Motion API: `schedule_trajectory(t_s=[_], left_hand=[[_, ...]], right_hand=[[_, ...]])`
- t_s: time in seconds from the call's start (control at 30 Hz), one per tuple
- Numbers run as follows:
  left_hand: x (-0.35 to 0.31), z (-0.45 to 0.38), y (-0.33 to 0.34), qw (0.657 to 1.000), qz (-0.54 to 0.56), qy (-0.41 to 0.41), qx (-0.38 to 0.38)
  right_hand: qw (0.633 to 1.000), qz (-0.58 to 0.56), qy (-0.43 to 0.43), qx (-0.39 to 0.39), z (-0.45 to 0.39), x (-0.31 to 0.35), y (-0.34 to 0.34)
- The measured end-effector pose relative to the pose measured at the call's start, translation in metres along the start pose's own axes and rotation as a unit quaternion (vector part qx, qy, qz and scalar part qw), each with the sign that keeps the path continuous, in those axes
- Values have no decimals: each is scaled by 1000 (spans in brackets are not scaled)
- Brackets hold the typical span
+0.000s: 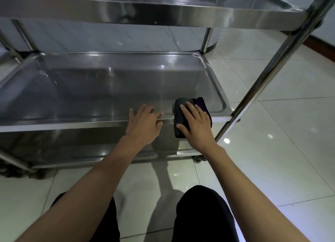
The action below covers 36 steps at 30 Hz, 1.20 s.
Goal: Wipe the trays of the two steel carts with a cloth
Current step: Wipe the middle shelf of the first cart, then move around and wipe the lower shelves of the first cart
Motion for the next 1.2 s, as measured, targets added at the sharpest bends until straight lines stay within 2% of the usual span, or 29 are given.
schedule_trajectory(t_s=[0.17, 0.53, 0.7, 0.83, 1.0, 1.1, 1.2], left_hand=[[14, 5, -2, 1000, 11, -2, -9], [21, 6, 6, 997, -1, 41, -66], [19, 16, 7, 997, -33, 30, 70], [10, 38, -32, 993, 2, 30, 112], [-15, 77, -101, 977, 67, -12, 204], [-34, 94, -161, 970, 64, -21, 232], [-56, 111, -224, 971, 54, 6, 233]], right_hand=[[999, 34, 32, 19, -8, 3, 6], [999, 20, -5, -41, -12, 2, -3], [999, -30, 16, 9, -6, 14, -22], [991, -99, 54, 70, 20, 31, -50], [975, -127, 107, 146, 79, 61, -117], [963, -136, 133, 193, 111, 81, -173], [955, -147, 155, 207, 138, 101, -237]])
Point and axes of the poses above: each hand's wrist, its own z-axis away from the middle knuckle, its own y-axis out of the palm, x = y × z, the point moved 7 cm from there along -z, towards the middle knuckle, and after that the axes turned 8 degrees about x, right-handed, at the moved point
